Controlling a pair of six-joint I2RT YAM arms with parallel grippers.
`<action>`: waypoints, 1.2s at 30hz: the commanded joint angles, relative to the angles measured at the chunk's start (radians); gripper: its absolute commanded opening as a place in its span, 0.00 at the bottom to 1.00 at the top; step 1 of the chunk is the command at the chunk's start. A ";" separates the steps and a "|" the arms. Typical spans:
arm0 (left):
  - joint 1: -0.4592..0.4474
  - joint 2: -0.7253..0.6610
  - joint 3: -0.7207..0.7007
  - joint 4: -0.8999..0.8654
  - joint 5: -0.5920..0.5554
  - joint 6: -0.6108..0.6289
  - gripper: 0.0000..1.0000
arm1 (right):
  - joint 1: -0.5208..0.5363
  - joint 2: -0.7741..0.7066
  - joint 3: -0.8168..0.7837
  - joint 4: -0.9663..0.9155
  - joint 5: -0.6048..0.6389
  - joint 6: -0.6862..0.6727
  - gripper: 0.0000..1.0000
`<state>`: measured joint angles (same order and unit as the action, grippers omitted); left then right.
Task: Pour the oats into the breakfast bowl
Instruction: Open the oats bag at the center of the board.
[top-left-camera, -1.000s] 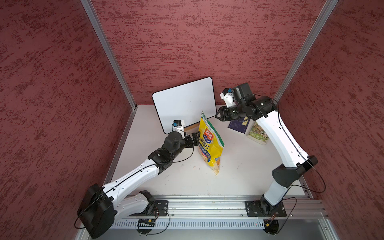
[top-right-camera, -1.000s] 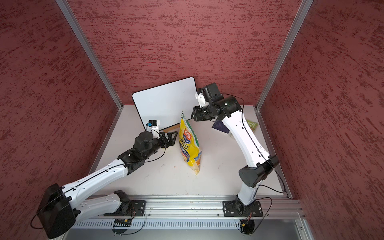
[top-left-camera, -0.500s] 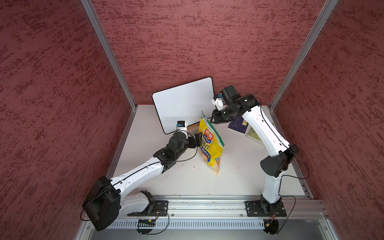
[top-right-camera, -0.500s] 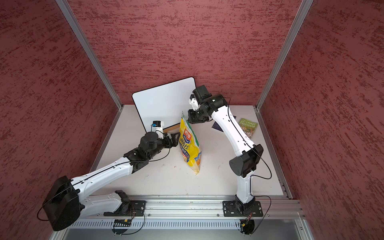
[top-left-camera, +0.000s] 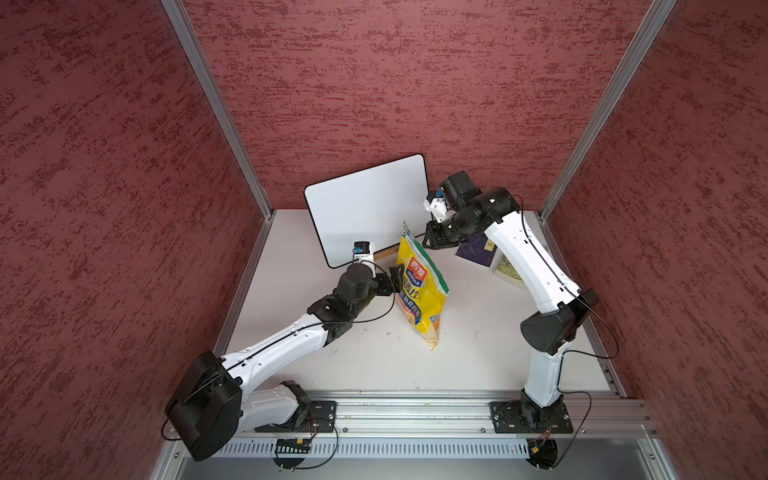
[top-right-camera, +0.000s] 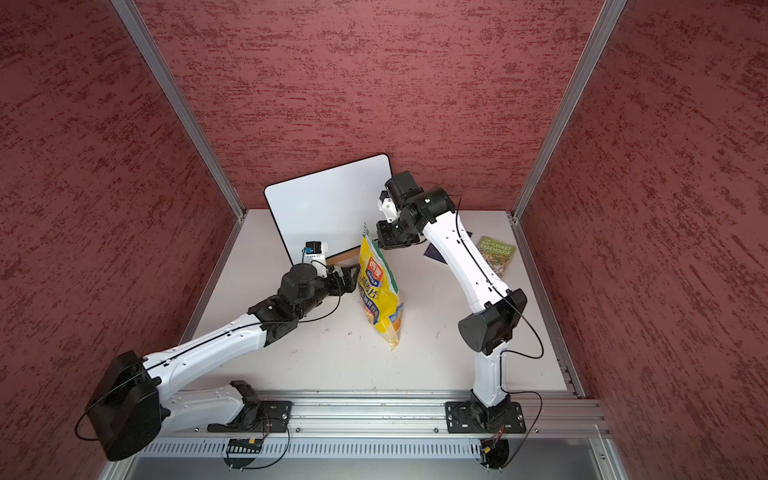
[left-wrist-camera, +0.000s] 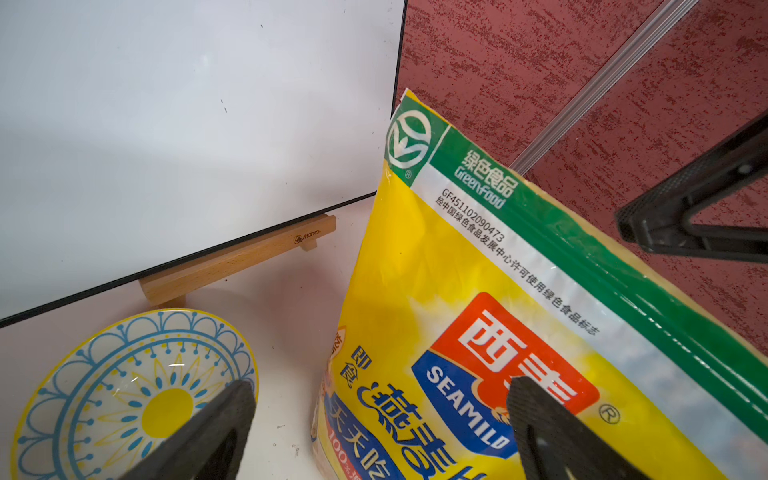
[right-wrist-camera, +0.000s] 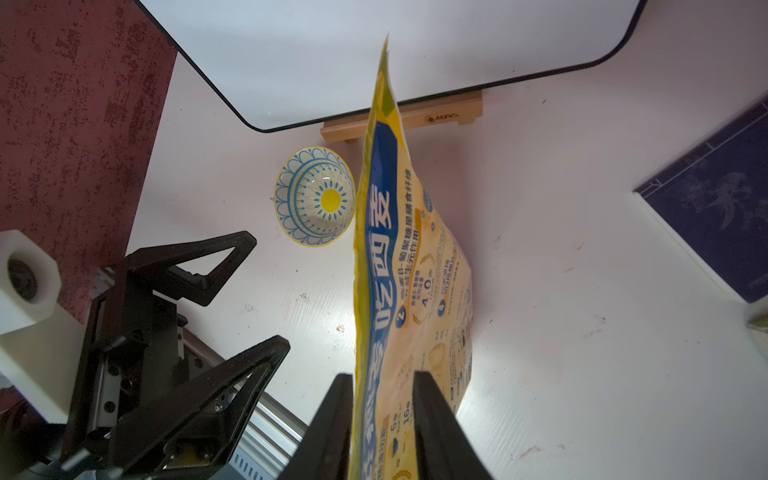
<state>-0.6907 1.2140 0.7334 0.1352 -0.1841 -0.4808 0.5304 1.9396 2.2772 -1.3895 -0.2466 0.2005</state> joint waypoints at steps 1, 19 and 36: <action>-0.005 0.007 0.017 0.023 -0.009 0.018 1.00 | 0.012 0.013 0.020 -0.014 -0.001 -0.013 0.29; -0.006 0.002 0.018 0.020 -0.008 0.019 1.00 | 0.022 0.032 0.015 -0.035 0.025 -0.023 0.15; -0.006 0.017 0.023 0.026 -0.008 0.024 1.00 | 0.019 -0.023 0.018 0.012 0.059 0.008 0.29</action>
<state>-0.6907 1.2217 0.7330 0.1360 -0.1848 -0.4736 0.5446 1.9614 2.2772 -1.4052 -0.2127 0.1951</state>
